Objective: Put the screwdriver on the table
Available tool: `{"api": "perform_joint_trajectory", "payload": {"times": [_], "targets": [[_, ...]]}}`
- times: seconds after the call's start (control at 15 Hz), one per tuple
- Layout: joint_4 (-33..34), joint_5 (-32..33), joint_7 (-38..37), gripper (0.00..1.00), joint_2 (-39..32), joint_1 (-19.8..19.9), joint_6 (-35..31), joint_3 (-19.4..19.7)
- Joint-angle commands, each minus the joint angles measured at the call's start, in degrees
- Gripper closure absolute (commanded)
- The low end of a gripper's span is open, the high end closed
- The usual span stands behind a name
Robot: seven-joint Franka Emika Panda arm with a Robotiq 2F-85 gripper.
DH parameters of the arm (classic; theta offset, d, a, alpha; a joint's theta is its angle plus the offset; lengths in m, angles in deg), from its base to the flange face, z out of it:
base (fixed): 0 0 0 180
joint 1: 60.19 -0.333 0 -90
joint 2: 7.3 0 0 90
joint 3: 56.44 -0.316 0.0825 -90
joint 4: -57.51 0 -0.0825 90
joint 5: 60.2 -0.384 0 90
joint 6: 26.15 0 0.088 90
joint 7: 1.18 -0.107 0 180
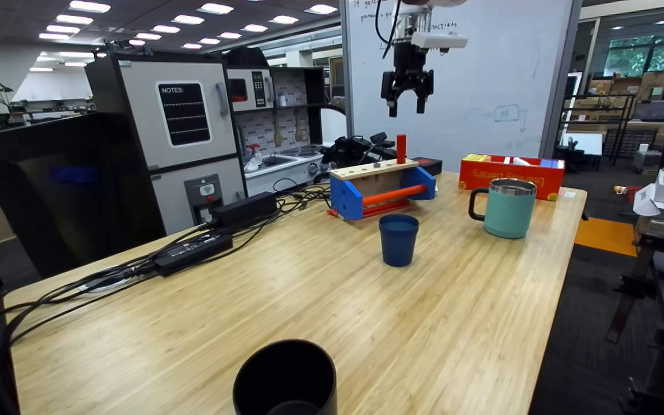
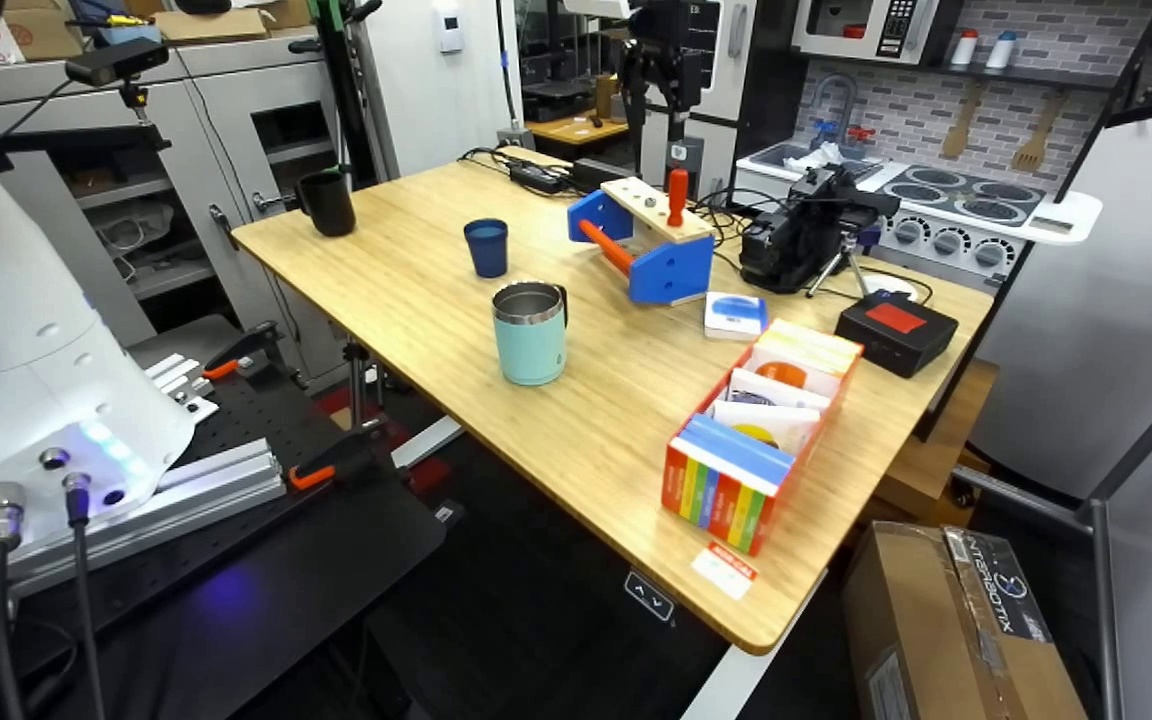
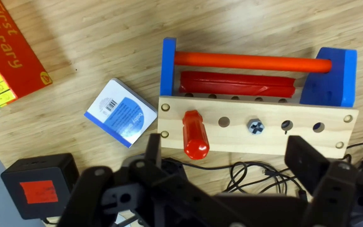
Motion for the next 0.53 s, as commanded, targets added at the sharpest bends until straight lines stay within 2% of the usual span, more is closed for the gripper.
{"api": "perform_joint_trajectory", "payload": {"times": [0.0, 0.47], "targets": [[9.06, -2.39, -0.38, 0.0, -6.35, 1.45, 4.88, -0.02], [17.0, -3.53, -0.75, 0.0, -13.26, 3.35, 9.72, -0.06]]}}
